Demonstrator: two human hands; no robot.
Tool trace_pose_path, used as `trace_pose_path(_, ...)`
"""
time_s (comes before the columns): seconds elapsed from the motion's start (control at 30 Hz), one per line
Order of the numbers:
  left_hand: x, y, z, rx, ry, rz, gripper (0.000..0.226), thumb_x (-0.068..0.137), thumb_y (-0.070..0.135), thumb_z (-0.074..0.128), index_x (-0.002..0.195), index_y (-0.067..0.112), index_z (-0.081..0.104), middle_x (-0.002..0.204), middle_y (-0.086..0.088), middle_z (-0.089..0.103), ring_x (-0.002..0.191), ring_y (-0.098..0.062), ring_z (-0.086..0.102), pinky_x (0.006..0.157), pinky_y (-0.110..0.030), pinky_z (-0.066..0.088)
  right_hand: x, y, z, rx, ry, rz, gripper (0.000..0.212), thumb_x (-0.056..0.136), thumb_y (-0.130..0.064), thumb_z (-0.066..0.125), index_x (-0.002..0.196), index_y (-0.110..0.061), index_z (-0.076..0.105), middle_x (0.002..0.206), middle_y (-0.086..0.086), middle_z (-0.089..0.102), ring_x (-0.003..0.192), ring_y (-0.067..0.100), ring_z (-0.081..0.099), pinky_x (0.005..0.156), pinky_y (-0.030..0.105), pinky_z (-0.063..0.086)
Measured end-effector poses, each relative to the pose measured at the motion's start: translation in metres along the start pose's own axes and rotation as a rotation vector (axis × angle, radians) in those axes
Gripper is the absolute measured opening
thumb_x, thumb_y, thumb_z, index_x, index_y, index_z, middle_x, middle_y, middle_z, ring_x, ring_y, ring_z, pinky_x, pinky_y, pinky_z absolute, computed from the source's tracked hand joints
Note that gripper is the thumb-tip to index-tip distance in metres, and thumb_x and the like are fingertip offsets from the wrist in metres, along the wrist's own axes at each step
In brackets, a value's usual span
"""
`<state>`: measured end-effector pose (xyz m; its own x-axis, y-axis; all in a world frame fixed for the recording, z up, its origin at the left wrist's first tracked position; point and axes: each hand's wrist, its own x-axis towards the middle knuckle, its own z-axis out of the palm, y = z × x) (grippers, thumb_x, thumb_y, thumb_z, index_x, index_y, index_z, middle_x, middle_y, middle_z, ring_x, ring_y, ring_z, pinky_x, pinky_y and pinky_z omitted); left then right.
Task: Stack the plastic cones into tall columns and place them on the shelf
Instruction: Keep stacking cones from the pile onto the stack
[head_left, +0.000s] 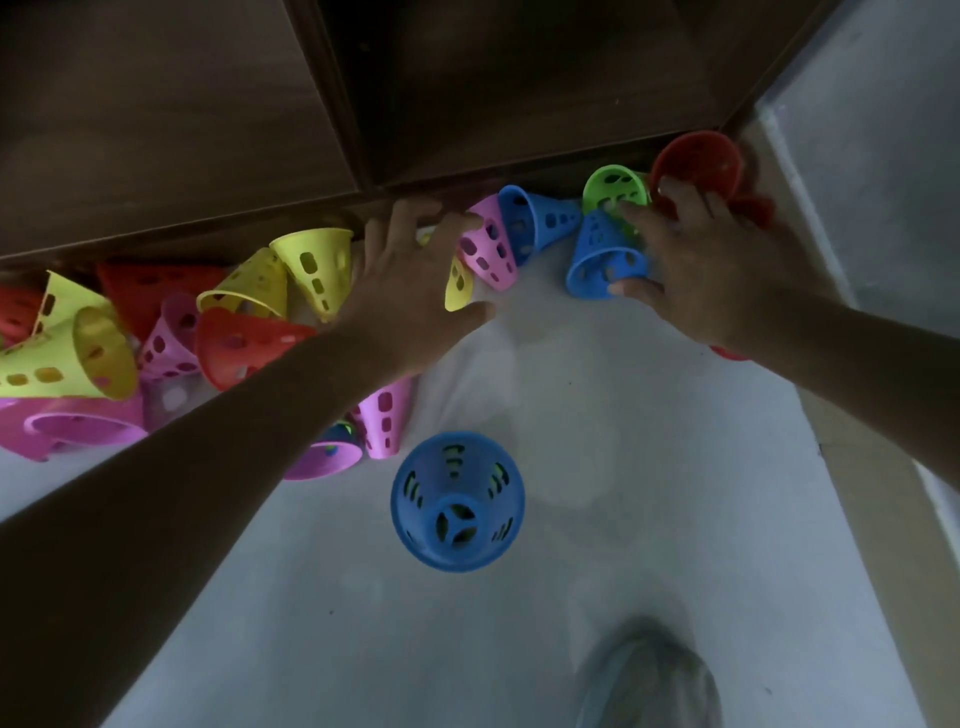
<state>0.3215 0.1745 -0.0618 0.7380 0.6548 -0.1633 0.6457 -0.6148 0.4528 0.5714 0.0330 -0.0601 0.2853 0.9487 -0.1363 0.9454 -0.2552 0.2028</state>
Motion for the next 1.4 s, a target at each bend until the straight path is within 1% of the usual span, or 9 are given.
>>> trace_pose_path(0.2,0.013,-0.006,0.01,-0.042,-0.02,0.05,0.071,0.084,0.03,0.078,0.145,0.034,0.041,0.143,-0.002,0.044,0.133,-0.023,0.043,0.103,-0.03,0.036,0.004,0.005,0.003,0.007,-0.01,-0.016,0.075,0.096,-0.055,0.053,0.158,-0.021,0.028,0.152,0.022,0.033,0.132,0.041,0.041,0.094,0.051,0.047)
trace_pose_path(0.3,0.012,-0.009,0.01,-0.053,0.006,0.05,0.068,0.083,0.018,0.078,0.14,0.034,0.045,0.131,-0.003,0.051,0.116,-0.018,0.053,0.089,-0.023,0.037,0.007,0.011,0.013,-0.039,0.034,-0.044,0.061,0.1,-0.046,0.052,0.153,-0.018,0.039,0.14,0.028,0.043,0.118,0.047,0.048,0.079,0.051,0.053)
trace_pose_path(0.43,0.008,-0.009,0.007,-0.052,0.031,0.056,0.063,0.083,0.017,0.078,0.136,0.032,0.047,0.115,0.002,0.05,0.098,-0.015,0.053,0.081,-0.024,0.039,0.006,0.015,0.017,-0.058,0.045,-0.076,0.048,0.1,-0.034,0.048,0.143,-0.013,0.05,0.128,0.03,0.049,0.108,0.05,0.052,0.062,0.048,0.054)
trace_pose_path(0.63,0.0,-0.008,0.004,-0.107,0.042,0.052,0.059,0.082,0.018,0.078,0.133,0.032,0.05,0.117,0.0,0.057,0.093,-0.015,0.055,0.082,-0.028,0.044,-0.002,0.014,0.017,-0.053,0.039,-0.106,0.048,0.089,-0.015,0.058,0.137,-0.007,0.055,0.124,0.028,0.051,0.111,0.053,0.052,0.072,0.058,0.056)
trace_pose_path(0.77,-0.008,-0.007,0.002,-0.152,0.029,0.034,0.059,0.082,0.02,0.079,0.131,0.033,0.051,0.118,-0.002,0.059,0.088,-0.017,0.058,0.079,-0.029,0.046,-0.005,0.01,0.01,-0.018,0.065,-0.098,0.039,0.094,-0.014,0.051,0.131,-0.004,0.058,0.119,0.029,0.054,0.104,0.053,0.056,0.06,0.052,0.056)
trace_pose_path(0.9,-0.017,-0.005,-0.005,-0.183,0.08,0.031,0.054,0.085,0.023,0.078,0.131,0.032,0.052,0.117,0.0,0.06,0.085,-0.016,0.06,0.076,-0.028,0.045,-0.015,0.004,0.002,0.032,0.141,-0.103,0.05,0.09,-0.021,0.033,0.129,-0.006,0.06,0.122,0.026,0.057,0.103,0.049,0.059,0.064,0.047,0.054)
trace_pose_path(1.03,-0.032,-0.003,-0.012,-0.266,0.149,0.024,0.051,0.086,0.026,0.078,0.131,0.032,0.054,0.124,0.005,0.062,0.096,-0.013,0.059,0.082,-0.029,0.05,-0.025,-0.007,-0.008,0.087,0.173,-0.062,0.043,0.087,-0.021,0.044,0.122,-0.006,0.063,0.123,0.021,0.059,0.097,0.044,0.062,0.071,0.046,0.056)
trace_pose_path(1.23,-0.058,0.001,-0.028,-0.347,0.18,0.001,0.053,0.084,0.026,0.081,0.13,0.031,0.055,0.112,0.013,0.062,0.064,0.007,0.048,0.06,-0.014,0.037,-0.043,-0.039,-0.017,0.334,0.247,0.004,0.041,0.087,-0.017,0.043,0.12,-0.004,0.063,0.117,0.019,0.059,0.089,0.042,0.064,0.067,0.045,0.055)
trace_pose_path(1.4,-0.078,0.009,-0.045,-0.418,0.237,0.023,0.055,0.082,0.024,0.082,0.131,0.029,0.056,0.115,0.011,0.064,0.095,-0.011,0.062,0.08,-0.036,0.054,-0.06,-0.062,-0.029,0.648,0.265,0.124,0.027,0.096,-0.017,0.045,0.102,0.0,0.065,0.095,0.019,0.062,0.088,0.037,0.061,0.073,0.036,0.04)
